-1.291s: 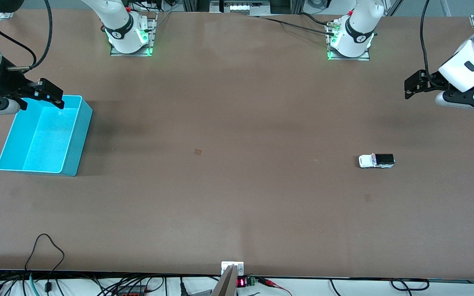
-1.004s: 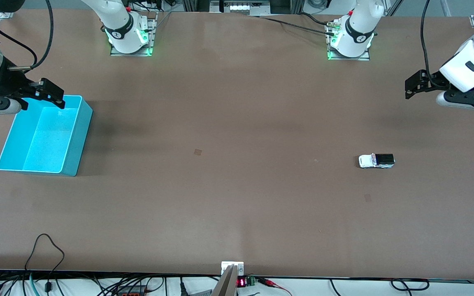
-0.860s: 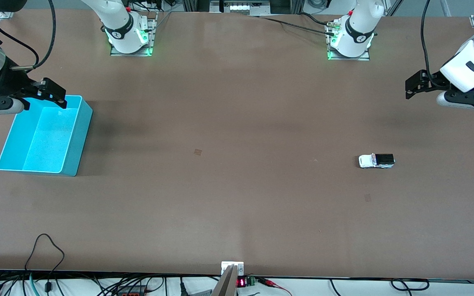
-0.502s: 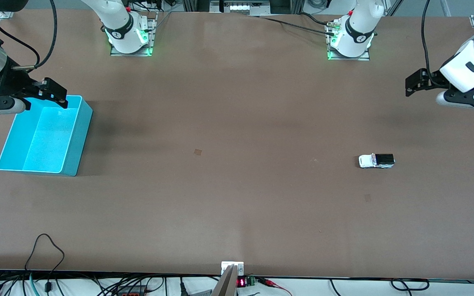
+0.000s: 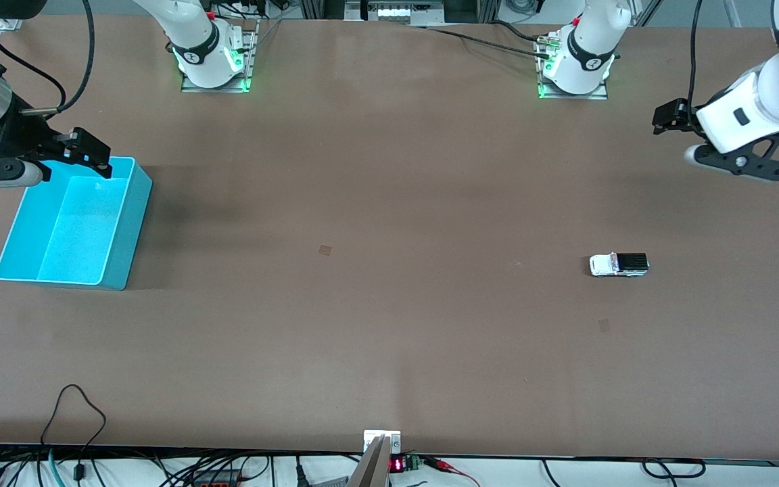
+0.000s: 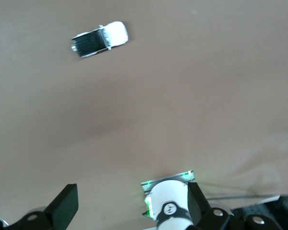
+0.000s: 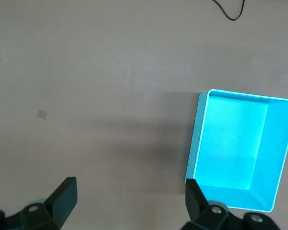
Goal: Wind and store white jeep toy
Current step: 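Lower the left gripper over the white jeep and grasp it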
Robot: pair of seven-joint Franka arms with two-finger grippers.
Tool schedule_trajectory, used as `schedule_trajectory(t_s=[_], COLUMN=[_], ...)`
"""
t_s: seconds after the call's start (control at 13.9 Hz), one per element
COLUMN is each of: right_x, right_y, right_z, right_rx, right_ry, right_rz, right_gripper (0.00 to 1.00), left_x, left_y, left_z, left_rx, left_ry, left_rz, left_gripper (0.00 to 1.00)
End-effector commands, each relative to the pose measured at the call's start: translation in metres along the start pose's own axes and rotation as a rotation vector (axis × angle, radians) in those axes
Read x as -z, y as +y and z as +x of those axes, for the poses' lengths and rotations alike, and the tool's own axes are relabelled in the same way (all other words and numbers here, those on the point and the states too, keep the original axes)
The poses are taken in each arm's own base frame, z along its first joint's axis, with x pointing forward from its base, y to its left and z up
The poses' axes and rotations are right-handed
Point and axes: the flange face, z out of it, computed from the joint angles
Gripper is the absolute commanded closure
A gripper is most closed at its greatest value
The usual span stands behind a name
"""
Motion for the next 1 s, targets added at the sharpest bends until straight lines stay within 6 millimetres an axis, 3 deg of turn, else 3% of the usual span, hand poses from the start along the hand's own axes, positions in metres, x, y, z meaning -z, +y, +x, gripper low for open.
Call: schedule_trajectory(t_s=[0.0, 0.29, 0.57, 0.93], right_x=[0.003, 0.004, 0.004, 0.004], right_y=[-0.002, -0.005, -0.009, -0.009], right_z=[-0.007, -0.008, -0.008, -0.008], right_rx=[0.004, 0.010, -0.001, -0.002], right_ry=[0.002, 0.002, 0.004, 0.002], right_rz=[-0.012, -0.012, -0.013, -0.013], right_gripper=[0.00, 0.00, 0.00, 0.00], left_x=[-0.014, -0.031, -0.075, -0.158], left_y=[-0.007, -0.025, -0.041, -0.087], left_z=[0.020, 0.048, 0.073, 0.089], left_rx=[-0.178, -0.482, -0.730, -0.983], left_ry=[-0.031, 0.011, 0.066, 0.131], left_rz=[-0.006, 0.083, 0.191, 0.251], left_gripper=[0.00, 0.00, 0.00, 0.00])
